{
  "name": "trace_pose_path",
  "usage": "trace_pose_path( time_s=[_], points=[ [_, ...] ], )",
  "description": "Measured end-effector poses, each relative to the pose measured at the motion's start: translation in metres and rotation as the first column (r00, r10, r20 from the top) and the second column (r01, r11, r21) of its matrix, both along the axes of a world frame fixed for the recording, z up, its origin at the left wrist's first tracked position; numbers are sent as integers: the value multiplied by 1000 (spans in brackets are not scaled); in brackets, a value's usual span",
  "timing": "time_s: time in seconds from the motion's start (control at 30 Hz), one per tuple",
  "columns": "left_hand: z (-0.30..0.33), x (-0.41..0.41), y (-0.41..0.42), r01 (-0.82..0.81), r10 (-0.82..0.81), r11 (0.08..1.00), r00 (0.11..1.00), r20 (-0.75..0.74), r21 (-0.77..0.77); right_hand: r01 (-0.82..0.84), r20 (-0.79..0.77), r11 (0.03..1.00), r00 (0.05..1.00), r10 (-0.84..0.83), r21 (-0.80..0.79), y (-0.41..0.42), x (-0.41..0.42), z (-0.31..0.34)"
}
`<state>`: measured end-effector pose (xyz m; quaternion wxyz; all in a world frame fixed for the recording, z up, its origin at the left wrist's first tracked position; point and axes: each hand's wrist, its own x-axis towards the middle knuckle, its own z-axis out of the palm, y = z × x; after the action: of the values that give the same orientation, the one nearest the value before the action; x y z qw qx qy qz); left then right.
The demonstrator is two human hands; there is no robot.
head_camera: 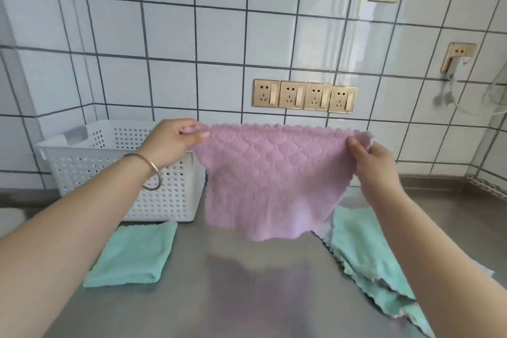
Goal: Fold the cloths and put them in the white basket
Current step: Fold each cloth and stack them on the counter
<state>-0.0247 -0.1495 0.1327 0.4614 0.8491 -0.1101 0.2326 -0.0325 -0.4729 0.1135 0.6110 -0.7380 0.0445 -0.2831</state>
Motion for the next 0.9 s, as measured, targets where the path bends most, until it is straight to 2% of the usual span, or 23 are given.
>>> trace_pose_path(
  time_s=[0.07,0.13,0.2,0.3,0.43,0.53,0.7,0.77,0.83,0.9],
  points=[
    [-1,-21,5,13,-15,999,998,54,43,-73,61,997,995,75,-35,-2,-20,-3],
    [-18,-43,11,40,-45,994,998,39,106,-154,37,983,987,158,-105,-7,-37,-23],
    [-52,-63,20,116,-105,978,992,-71,175,-271,-98,953,961,259,-136,-17,-47,-62],
    [-114,-86,33,262,-180,931,935,-305,255,-447,-345,890,852,394,-89,-29,-60,-129],
    [-174,-105,42,381,-153,849,840,-520,366,-501,-514,861,764,390,-90,-34,-87,-174],
    [-192,-116,43,442,-146,797,802,-579,411,-516,-577,840,742,341,-168,-43,-102,-184],
    [-191,-122,50,536,-141,732,723,-676,421,-632,-658,772,609,443,-65,-30,-124,-160],
    [-181,-121,47,560,-142,746,661,-737,359,-666,-682,741,581,444,-85,-27,-120,-156],
    [-177,-114,43,536,-130,798,600,-789,276,-647,-707,755,583,401,-105,-30,-112,-158],
    [-180,-98,40,422,-72,868,631,-773,263,-613,-728,762,617,298,-208,-31,-99,-164]
  ],
)
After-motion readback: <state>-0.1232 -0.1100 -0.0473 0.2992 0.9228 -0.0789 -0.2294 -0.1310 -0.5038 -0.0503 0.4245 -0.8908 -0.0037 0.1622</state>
